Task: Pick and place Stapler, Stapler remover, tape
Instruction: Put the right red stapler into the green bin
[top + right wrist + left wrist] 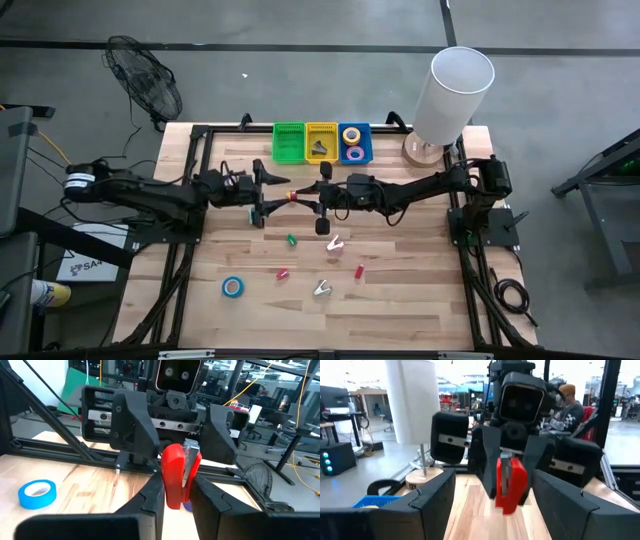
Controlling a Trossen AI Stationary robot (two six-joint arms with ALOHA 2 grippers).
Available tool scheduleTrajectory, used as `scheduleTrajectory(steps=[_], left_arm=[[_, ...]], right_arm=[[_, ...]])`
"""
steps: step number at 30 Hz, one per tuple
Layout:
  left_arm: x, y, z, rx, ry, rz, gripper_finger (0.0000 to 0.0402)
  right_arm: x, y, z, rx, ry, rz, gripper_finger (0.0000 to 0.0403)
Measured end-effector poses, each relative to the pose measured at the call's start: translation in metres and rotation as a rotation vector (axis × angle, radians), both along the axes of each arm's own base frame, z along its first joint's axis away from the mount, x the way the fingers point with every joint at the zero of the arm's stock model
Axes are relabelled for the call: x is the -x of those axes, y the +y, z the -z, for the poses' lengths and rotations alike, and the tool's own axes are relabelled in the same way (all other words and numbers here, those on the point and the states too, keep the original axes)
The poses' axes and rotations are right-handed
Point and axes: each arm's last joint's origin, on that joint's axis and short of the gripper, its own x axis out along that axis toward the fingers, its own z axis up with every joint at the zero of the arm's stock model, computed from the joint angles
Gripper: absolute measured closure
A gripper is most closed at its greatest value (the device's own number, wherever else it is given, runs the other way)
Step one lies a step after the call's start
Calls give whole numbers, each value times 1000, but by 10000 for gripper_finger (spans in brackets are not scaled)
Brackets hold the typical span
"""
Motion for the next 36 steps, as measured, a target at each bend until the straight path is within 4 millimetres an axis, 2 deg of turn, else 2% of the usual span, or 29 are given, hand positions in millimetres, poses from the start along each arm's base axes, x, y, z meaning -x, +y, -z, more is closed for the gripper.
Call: scheduleTrajectory(steps=[9, 12, 23, 32, 36], left_arm=[[-7, 0, 7, 6, -1, 7, 143], [-8, 0, 4, -4, -52, 34, 143], [-9, 0, 5, -1, -46, 36, 143], [-33, 0, 4, -12, 7, 101, 143], [-35, 0, 6, -10, 18, 106, 143]], right_arm=[[0, 0, 0, 0, 0, 0, 335], [0, 0, 0, 0, 0, 0, 335], [0, 0, 0, 0, -1, -1, 336], [0, 0, 0, 0, 2, -1, 336], [0, 0, 1, -4, 12, -1, 338]])
